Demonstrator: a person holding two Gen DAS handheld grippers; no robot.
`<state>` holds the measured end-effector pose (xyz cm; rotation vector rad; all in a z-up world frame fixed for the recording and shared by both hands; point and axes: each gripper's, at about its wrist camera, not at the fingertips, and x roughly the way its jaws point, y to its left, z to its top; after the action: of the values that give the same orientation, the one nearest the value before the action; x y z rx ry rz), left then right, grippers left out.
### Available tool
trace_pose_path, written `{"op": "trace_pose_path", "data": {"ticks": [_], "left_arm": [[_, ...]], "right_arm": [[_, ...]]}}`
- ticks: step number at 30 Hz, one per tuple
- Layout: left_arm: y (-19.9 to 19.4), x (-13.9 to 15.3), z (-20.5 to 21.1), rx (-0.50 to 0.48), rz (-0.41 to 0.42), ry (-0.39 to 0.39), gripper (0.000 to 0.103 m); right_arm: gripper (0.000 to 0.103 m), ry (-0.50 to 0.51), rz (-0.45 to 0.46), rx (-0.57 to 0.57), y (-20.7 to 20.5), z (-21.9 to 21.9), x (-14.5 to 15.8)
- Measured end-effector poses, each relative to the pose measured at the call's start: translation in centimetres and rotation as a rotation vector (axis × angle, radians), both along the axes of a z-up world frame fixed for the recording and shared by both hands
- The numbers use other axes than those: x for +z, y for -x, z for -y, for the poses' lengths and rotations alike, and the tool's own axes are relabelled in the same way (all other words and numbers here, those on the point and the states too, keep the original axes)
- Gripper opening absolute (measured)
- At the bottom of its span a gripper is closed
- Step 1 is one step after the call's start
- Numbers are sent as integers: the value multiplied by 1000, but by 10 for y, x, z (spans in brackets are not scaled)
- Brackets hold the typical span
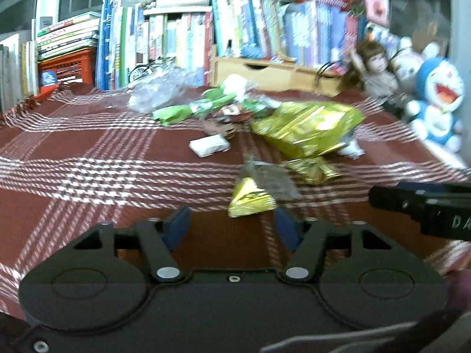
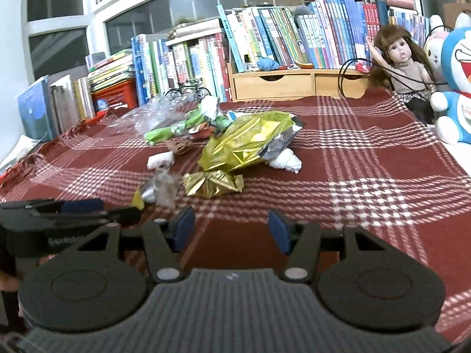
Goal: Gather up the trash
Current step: 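Grasp a gold wrapper scrap with the left tool while the right tool grasps gold foil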
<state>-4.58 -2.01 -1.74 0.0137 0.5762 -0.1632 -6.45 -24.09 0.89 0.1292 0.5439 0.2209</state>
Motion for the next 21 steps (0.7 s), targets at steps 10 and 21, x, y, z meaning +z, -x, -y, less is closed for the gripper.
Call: {"op": "trace_pose_path", "data": {"ticks": [10,21], "left_arm": [[-20,-7,-4,-1,30,78,44],[-33,-9,-12,3,3,228,11]], "right_arm": [[63,-61,-44,2,-47,-15,-4],[49,-19,-66,4,-76,-34,-11]]}}
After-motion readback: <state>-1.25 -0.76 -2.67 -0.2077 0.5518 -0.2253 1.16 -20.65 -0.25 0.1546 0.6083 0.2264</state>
